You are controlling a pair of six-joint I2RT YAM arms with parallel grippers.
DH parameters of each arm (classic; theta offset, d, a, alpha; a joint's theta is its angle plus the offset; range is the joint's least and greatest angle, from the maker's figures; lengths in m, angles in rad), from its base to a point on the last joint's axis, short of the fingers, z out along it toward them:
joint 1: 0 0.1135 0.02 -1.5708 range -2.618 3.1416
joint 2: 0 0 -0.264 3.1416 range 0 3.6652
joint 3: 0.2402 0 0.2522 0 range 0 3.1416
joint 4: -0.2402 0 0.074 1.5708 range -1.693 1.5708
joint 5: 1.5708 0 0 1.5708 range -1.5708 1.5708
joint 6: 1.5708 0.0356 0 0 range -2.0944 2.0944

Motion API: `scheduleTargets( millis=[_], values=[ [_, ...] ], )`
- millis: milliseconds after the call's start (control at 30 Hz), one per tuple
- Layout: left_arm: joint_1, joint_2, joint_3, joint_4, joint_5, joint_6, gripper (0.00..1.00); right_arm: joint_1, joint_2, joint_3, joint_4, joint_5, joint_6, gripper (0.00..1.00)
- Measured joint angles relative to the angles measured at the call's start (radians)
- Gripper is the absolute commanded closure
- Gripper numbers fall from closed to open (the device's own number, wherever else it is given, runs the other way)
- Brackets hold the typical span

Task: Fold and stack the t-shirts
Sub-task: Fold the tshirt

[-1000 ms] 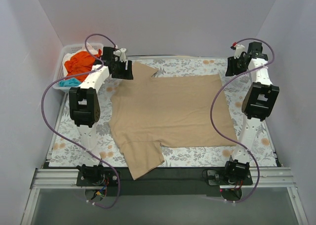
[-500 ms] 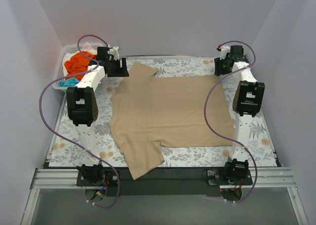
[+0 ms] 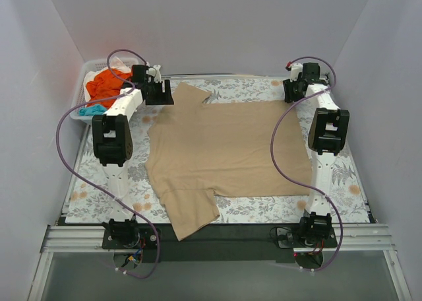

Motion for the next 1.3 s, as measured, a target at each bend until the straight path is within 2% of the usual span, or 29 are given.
scheduleTargets(
  millis=[67, 167, 200, 267, 300, 767, 1033, 1133, 1167, 1233, 1267, 1300],
  values=[
    [0.0, 0.031, 0.026, 0.003, -0.001, -0.003, 0.37, 0.001, 0.0, 0.0, 0.001, 0.005, -0.003, 0.56],
    [0.0, 0.076, 0.058, 0.002, -0.002, -0.007, 0.37, 0.005, 0.0, 0.0, 0.001, 0.007, -0.014, 0.67],
    [0.0, 0.09, 0.071, -0.003, -0.004, -0.008, 0.37, 0.006, 0.0, 0.0, 0.001, 0.007, -0.018, 0.79],
    [0.0, 0.117, 0.099, -0.008, -0.006, -0.01, 0.36, 0.01, 0.002, 0.003, -0.002, 0.006, -0.026, 0.89],
    [0.0, 0.129, 0.111, -0.01, -0.008, -0.01, 0.36, 0.011, 0.003, 0.006, -0.003, 0.006, -0.027, 0.98],
    [0.0, 0.246, 0.231, 0.01, -0.037, -0.013, 0.45, 0.018, 0.004, 0.009, -0.006, 0.008, -0.053, 0.99],
    [-0.005, 0.281, 0.275, 0.022, -0.043, -0.006, 0.58, 0.018, 0.003, 0.005, -0.001, 0.006, -0.067, 0.99],
    [-0.01, 0.301, 0.3, 0.023, -0.048, -0.003, 0.69, 0.018, 0.003, 0.005, 0.0, 0.005, -0.067, 0.99],
    [-0.012, 0.309, 0.312, 0.026, -0.047, -0.005, 0.78, 0.018, 0.003, 0.005, 0.0, 0.004, -0.068, 0.99],
    [-0.015, 0.324, 0.327, 0.036, -0.047, -0.009, 0.87, 0.018, 0.002, 0.004, 0.002, 0.004, -0.067, 0.99],
    [-0.016, 0.328, 0.333, 0.04, -0.048, -0.01, 0.98, 0.018, 0.001, 0.003, 0.002, 0.004, -0.068, 0.99],
    [-0.016, 0.331, 0.335, 0.04, -0.049, -0.014, 1.0, 0.018, 0.001, 0.003, 0.002, 0.004, -0.068, 0.99]
  ],
)
